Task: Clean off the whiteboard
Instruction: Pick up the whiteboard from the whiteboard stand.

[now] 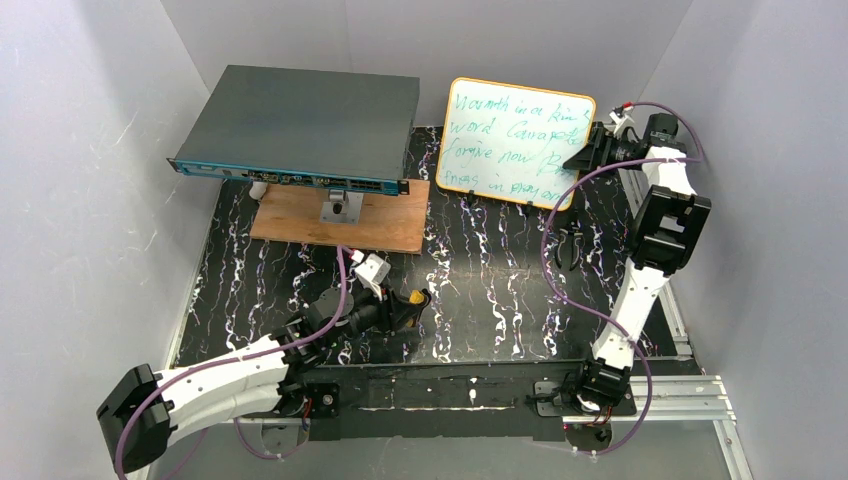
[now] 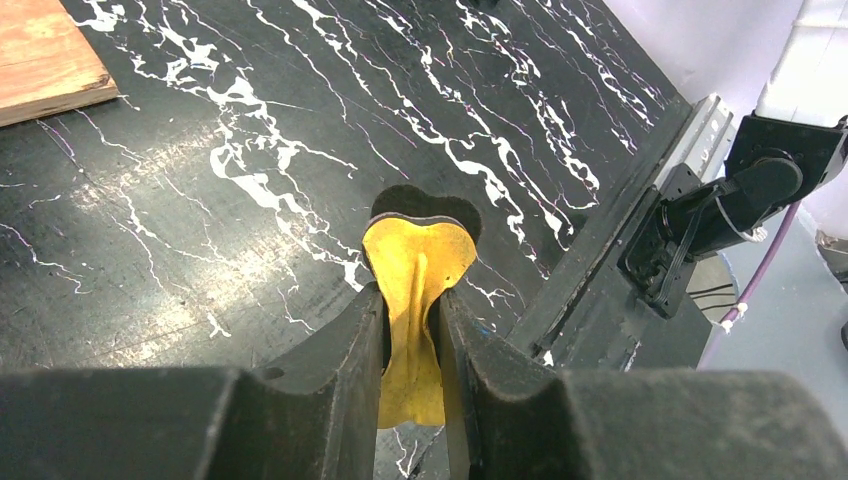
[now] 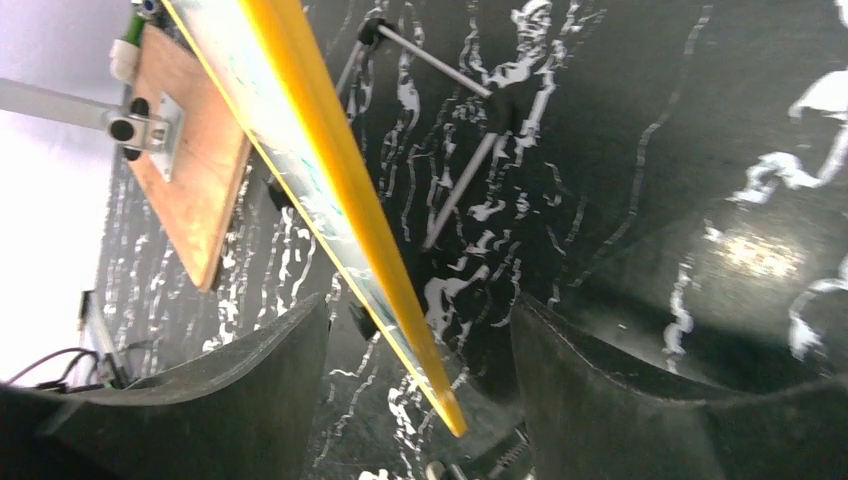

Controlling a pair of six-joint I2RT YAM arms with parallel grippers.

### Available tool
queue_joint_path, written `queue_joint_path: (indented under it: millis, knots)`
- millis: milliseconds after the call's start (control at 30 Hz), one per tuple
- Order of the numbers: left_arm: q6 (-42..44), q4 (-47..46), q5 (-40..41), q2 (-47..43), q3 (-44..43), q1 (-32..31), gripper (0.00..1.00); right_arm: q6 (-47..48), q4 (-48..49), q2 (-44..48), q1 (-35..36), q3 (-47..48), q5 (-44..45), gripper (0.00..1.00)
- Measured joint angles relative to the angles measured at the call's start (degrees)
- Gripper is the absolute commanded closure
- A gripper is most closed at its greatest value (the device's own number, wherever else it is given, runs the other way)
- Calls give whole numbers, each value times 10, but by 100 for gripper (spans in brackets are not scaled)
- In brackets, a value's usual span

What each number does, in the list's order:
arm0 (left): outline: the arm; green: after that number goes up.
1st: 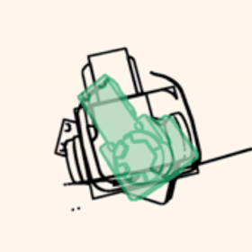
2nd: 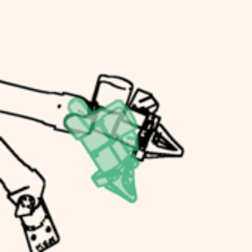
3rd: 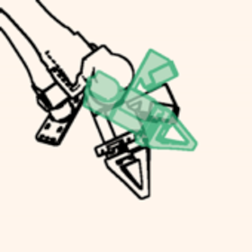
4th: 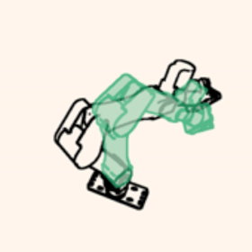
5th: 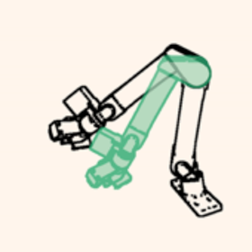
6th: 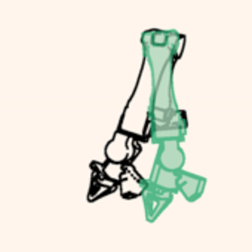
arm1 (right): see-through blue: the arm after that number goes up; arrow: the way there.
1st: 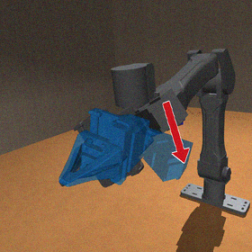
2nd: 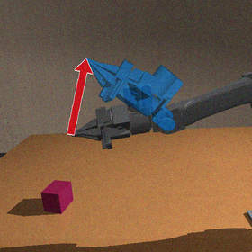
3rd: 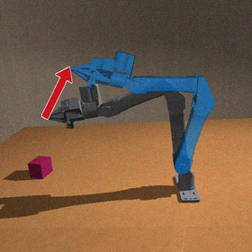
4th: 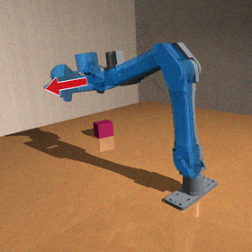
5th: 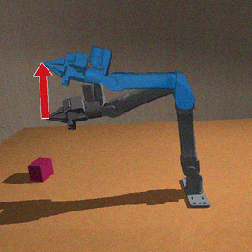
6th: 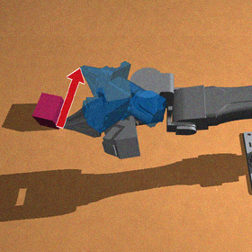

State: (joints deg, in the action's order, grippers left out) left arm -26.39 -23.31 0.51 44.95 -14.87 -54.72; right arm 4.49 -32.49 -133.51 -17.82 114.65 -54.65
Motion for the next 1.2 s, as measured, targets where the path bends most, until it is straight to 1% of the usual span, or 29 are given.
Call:
queue_joint_path:
  millis: [267,333,367,500,567,700,800,867,1000,1200]
  knots:
    - [-2,2,-12,-6,0,3,100,-59,38,-24,26,2,-45,40]
    - [-2,5,-12,-12,0,3,100,-71,47,-29,30,2,-54,46]
    - [-2,8,-12,-14,0,3,100,-77,50,-31,32,2,-58,51]
    - [-2,12,-14,-16,-1,4,100,-88,63,-31,32,2,-70,62]
    - [-2,14,-14,-16,-2,5,100,-88,68,-31,32,2,-82,70]
    - [-2,17,-18,-15,-6,5,100,-89,82,-31,32,-2,-134,87]
    - [-2,21,-24,-15,-15,5,100,-93,96,-27,36,-3,-169,97]
    - [-2,22,-27,-15,-19,5,100,-89,105,-19,38,-10,-180,99]
    - [-4,27,-31,-16,-19,6,100,-87,111,4,39,-31,-170,98]
    - [-7,30,-36,-28,-19,5,100,-60,94,36,38,-47,-133,91]
